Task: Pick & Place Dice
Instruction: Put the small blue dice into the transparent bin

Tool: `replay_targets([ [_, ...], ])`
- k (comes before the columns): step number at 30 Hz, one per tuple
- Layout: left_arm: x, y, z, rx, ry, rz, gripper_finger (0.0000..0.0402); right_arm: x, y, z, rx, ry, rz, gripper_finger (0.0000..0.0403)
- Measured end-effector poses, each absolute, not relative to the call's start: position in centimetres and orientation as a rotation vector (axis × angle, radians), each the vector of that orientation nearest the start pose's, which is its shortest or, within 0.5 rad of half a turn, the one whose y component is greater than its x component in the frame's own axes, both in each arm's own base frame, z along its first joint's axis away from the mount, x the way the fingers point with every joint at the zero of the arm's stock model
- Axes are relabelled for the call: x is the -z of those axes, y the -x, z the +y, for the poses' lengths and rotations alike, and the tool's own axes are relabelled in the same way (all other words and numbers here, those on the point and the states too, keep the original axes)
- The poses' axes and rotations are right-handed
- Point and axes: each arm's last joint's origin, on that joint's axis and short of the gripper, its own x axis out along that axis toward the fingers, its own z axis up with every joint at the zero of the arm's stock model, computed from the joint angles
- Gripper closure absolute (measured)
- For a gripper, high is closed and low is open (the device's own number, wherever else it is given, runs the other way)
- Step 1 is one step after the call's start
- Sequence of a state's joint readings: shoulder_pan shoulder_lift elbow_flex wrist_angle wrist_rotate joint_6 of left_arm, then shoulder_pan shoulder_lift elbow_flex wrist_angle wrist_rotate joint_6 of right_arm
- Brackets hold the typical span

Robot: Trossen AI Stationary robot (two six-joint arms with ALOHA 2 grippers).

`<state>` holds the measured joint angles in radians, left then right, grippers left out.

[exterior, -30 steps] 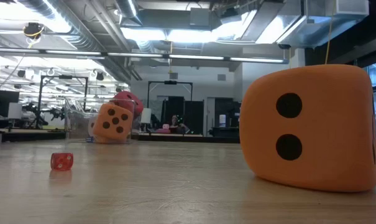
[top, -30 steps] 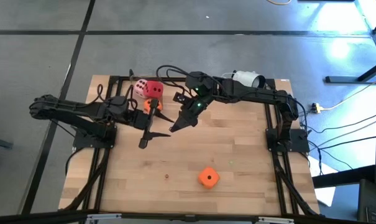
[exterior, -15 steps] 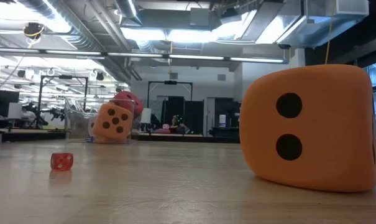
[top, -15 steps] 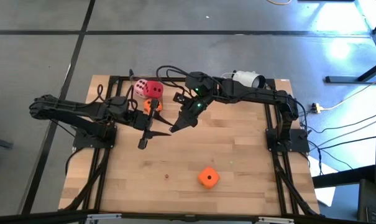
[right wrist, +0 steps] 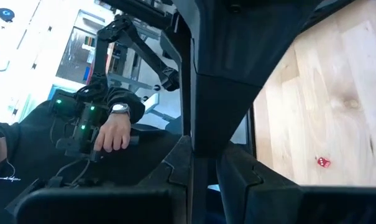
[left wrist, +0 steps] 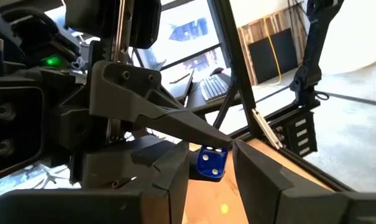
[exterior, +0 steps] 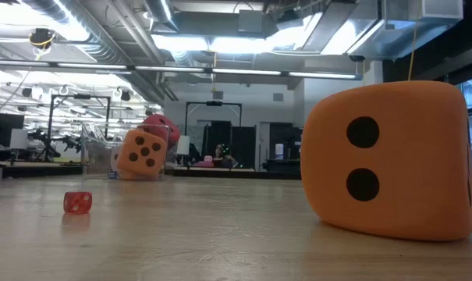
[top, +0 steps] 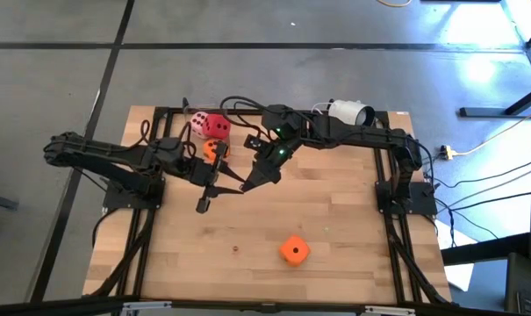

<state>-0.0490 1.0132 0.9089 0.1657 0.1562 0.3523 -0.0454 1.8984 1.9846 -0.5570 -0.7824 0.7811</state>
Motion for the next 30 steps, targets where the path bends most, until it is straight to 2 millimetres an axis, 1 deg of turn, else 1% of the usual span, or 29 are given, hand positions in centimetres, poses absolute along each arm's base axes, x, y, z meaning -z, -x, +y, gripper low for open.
replay_targets([
  [4, -36.76, -22.59, -1.56, 0.192, -0.363, -0.099, 0.0291, -39.47, -42.32, 0.11, -0.521, -0.924, 0.705, 0.0358],
  [8, -36.66, -22.59, -1.55, 0.191, -0.380, -0.090, 0.0310, -39.46, -42.31, 0.18, -0.521, -0.924, 0.706, 0.0358],
  [17, -36.64, -22.57, -1.68, 0.239, -0.387, -0.098, 0.0388, -39.45, -42.32, 0.23, -0.524, -0.921, 0.706, 0.0358],
  [25, -36.64, -22.57, -1.68, 0.241, -0.386, -0.098, 0.0390, -39.45, -42.33, 0.21, -0.524, -0.918, 0.704, 0.0358],
  [27, -36.64, -22.57, -1.68, 0.241, -0.385, -0.098, 0.0390, -39.47, -42.32, 0.20, -0.520, -0.920, 0.704, 0.0340],
  [30, -36.59, -22.59, -1.69, 0.242, -0.375, -0.092, 0.0391, -39.53, -42.43, 0.08, -0.473, -0.936, 0.689, 0.0276],
])
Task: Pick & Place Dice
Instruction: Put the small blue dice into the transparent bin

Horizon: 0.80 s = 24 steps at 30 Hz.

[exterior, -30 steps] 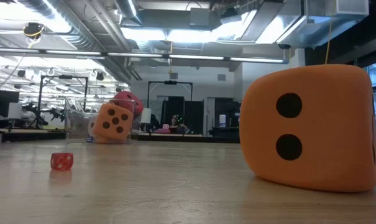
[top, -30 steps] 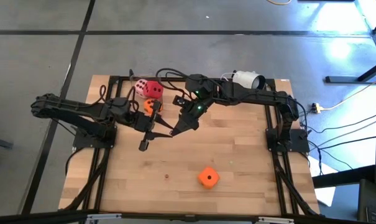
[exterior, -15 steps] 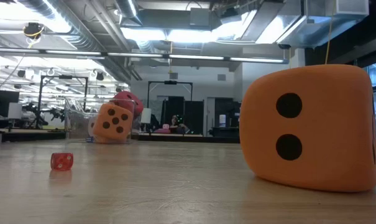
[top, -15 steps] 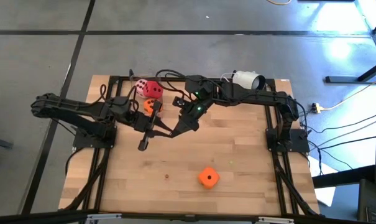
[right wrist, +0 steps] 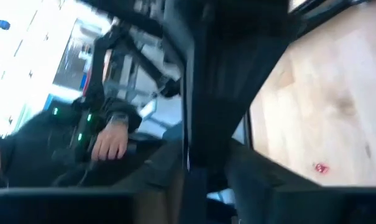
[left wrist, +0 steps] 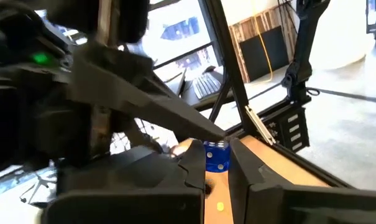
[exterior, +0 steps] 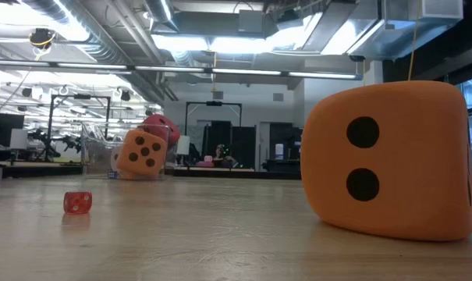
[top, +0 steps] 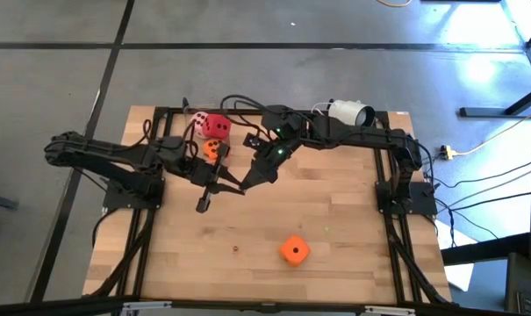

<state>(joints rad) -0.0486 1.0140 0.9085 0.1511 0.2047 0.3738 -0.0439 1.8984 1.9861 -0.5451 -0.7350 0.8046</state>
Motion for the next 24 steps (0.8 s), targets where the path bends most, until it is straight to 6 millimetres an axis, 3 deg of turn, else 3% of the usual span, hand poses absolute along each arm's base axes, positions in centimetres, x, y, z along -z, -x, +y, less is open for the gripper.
replay_targets([
  [5, -36.4, -22.6, -1.7, 0.244, -0.375, -0.085, 0.0391, -39.5, -42.5, 0.0, -0.443, -0.950, 0.685, 0.0166],
  [9, -36.5, -22.6, -1.7, 0.243, -0.376, -0.087, 0.0391, -39.5, -42.5, 0.0, -0.436, -0.959, 0.690, 0.0116],
  [17, -37.0, -21.7, -1.2, 0.147, -0.316, -0.078, 0.0391, -39.4, -42.5, -0.7, -0.392, -0.960, 0.675, 0.0108],
  [24, -38.2, -17.7, 0.6, -0.067, -0.129, -0.040, 0.0391, -39.0, -42.2, -2.4, -0.352, -0.986, 0.708, 0.0124],
])
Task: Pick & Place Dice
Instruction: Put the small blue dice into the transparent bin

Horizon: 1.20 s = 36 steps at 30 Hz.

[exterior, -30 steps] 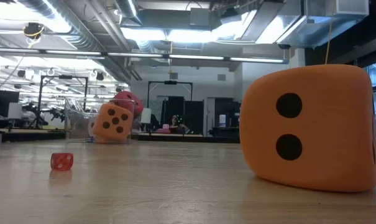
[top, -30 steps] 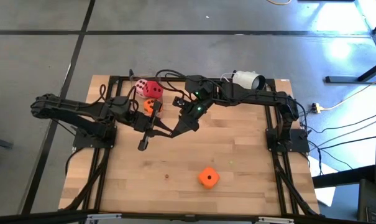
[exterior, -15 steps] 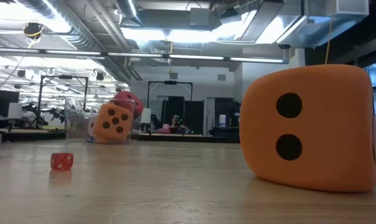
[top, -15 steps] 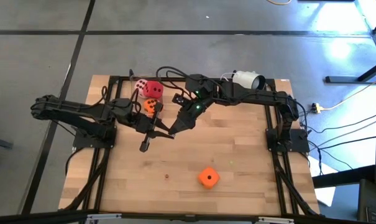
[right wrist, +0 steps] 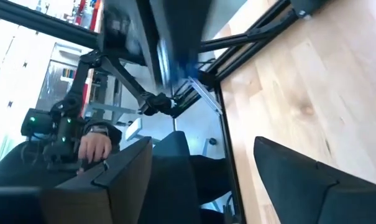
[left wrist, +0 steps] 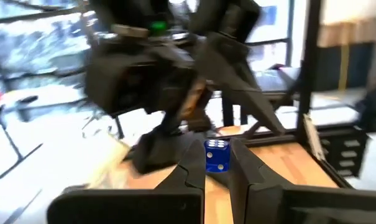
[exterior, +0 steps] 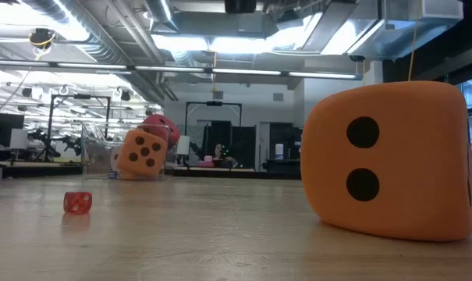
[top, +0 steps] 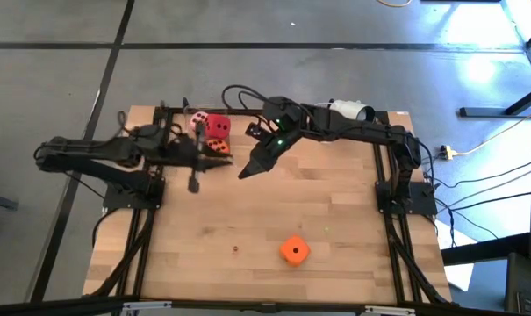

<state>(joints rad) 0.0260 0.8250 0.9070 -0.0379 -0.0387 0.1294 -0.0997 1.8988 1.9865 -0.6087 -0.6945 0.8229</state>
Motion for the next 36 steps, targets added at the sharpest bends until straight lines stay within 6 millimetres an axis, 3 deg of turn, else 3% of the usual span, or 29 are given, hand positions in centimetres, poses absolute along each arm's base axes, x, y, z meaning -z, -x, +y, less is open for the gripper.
replay_targets([
  [7, -38.0, -14.1, 1.9, -0.202, 0.056, 0.028, 0.0391, -37.9, -41.5, -3.2, -0.262, -0.911, 0.780, 0.0127],
  [20, -33.6, -13.3, 5.9, -0.552, 0.394, 0.399, 0.0391, -34.6, -38.1, -3.9, 0.312, -0.454, 1.121, 0.0128],
  [29, -30.4, -14.3, 10.2, -0.613, 0.460, 0.683, 0.0391, -34.4, -37.5, -2.2, 0.371, -0.375, 1.189, 0.0128],
  [36, -30.1, -13.3, 13.1, -0.672, 0.495, 0.974, 0.0391, -34.2, -37.3, 0.7, 0.367, -0.333, 1.218, 0.0128],
])
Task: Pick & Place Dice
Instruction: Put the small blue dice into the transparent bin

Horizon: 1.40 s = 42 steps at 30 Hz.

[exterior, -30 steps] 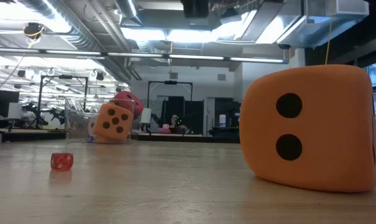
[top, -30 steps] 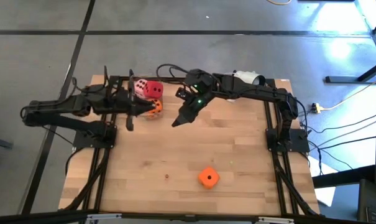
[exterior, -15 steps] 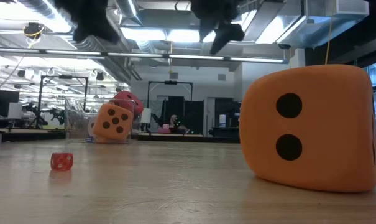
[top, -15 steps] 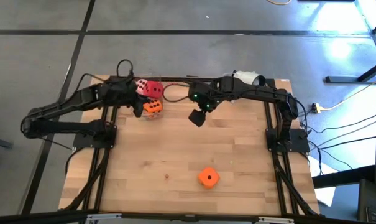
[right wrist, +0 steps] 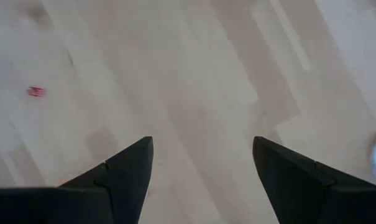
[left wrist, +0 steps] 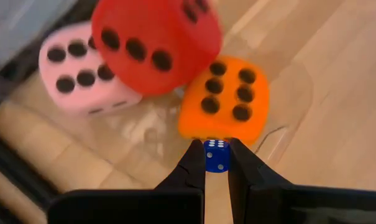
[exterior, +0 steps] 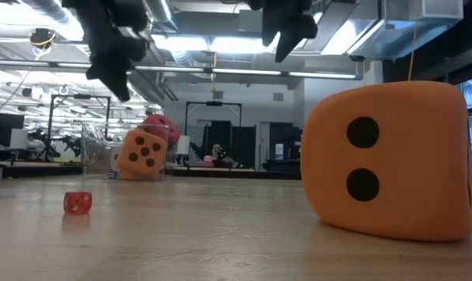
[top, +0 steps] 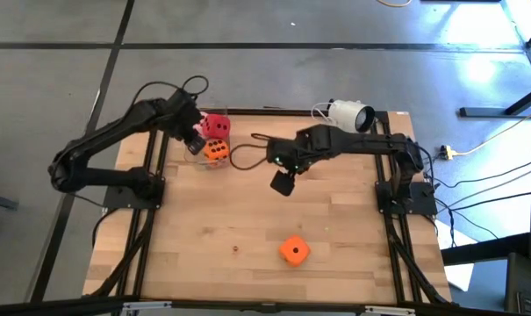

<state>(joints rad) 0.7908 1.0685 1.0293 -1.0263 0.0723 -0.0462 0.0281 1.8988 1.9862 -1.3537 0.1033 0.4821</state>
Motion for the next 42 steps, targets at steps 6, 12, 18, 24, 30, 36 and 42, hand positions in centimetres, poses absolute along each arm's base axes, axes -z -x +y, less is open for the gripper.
replay_targets([
  [6, -28.7, -13.8, 14.5, -0.615, 0.515, 1.104, 0.0391, -34.2, -37.0, 2.4, 0.446, -0.224, 1.203, 0.0128],
  [12, -27.3, -14.6, 15.6, -0.587, 0.462, 1.204, 0.0391, -34.3, -36.9, 2.8, 0.459, -0.230, 1.194, 0.0128],
  [18, -26.3, -15.0, 16.2, -0.575, 0.415, 1.278, 0.0392, -34.3, -37.0, 2.7, 0.490, -0.228, 1.178, 0.0128],
  [24, -25.6, -15.4, 16.6, -0.552, 0.420, 1.310, 0.0392, -34.4, -37.1, 2.7, 0.512, -0.218, 1.151, 0.0128],
  [30, -25.1, -15.6, 16.8, -0.532, 0.425, 1.344, 0.0392, -34.4, -37.2, 2.7, 0.509, -0.223, 1.138, 0.0128],
  [36, -25.1, -15.6, 16.8, -0.521, 0.423, 1.351, 0.0392, -34.5, -37.4, 2.7, 0.503, -0.229, 1.116, 0.0128],
  [42, -25.0, -15.5, 16.7, -0.519, 0.427, 1.356, 0.0388, -34.6, -37.7, 2.7, 0.495, -0.235, 1.090, 0.0128],
])
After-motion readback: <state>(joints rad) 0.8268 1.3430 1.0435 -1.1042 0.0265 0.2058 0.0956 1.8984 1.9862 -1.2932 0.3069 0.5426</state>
